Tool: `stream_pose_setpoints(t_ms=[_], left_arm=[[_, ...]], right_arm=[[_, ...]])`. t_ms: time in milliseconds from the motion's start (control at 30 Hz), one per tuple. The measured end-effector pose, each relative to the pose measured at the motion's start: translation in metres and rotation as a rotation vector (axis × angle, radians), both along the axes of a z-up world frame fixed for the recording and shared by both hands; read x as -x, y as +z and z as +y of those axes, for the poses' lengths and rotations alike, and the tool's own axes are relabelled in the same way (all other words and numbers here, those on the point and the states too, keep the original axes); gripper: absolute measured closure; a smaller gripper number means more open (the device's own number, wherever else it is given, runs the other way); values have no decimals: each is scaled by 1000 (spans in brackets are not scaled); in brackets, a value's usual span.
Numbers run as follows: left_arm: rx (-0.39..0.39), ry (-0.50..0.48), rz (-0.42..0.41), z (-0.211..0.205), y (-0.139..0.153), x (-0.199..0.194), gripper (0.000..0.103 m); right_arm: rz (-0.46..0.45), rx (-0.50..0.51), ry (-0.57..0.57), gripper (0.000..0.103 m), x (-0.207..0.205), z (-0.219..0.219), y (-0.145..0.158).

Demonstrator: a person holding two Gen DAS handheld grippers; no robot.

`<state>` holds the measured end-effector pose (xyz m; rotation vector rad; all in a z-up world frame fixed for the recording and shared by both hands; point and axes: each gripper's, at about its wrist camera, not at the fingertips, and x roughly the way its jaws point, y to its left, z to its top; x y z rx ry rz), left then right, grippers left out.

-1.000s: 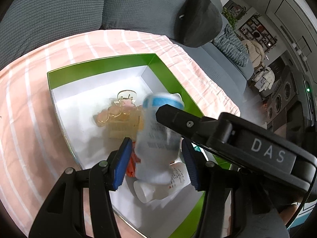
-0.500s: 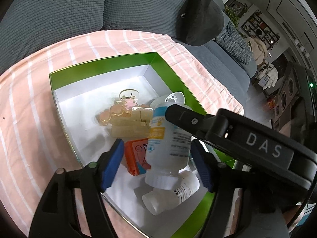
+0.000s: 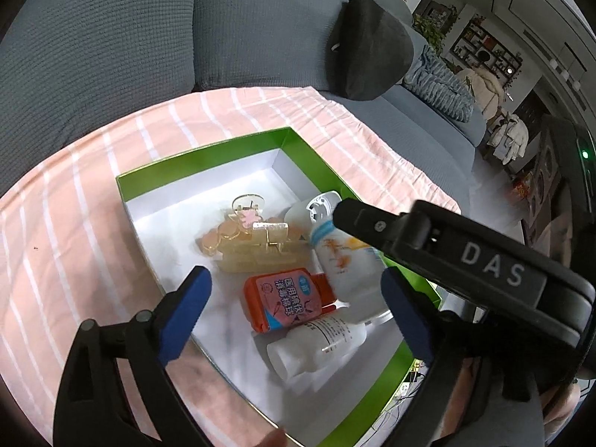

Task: Organize rigid objects

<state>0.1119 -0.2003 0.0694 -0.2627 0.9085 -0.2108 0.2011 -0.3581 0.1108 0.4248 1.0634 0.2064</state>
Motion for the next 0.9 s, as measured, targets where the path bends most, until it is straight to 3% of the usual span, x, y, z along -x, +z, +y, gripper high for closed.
stream_pose_setpoints(t_ms=[67,200,400,900], left_arm=[[-12,10,-14,-1,3,3,1],[-23,15,-20,-1,8,4,1],[-84,13,-30,-6,12,11,1],[-125,48,-83,-3,32,33,1]], right_arm=[[-12,-1,-6,33,3,-2,4],[-44,0,-33,20,6,-6,11],[-68,-2,-51,20,14,-11,20],[-161,39,-68,12,35,-12,50]])
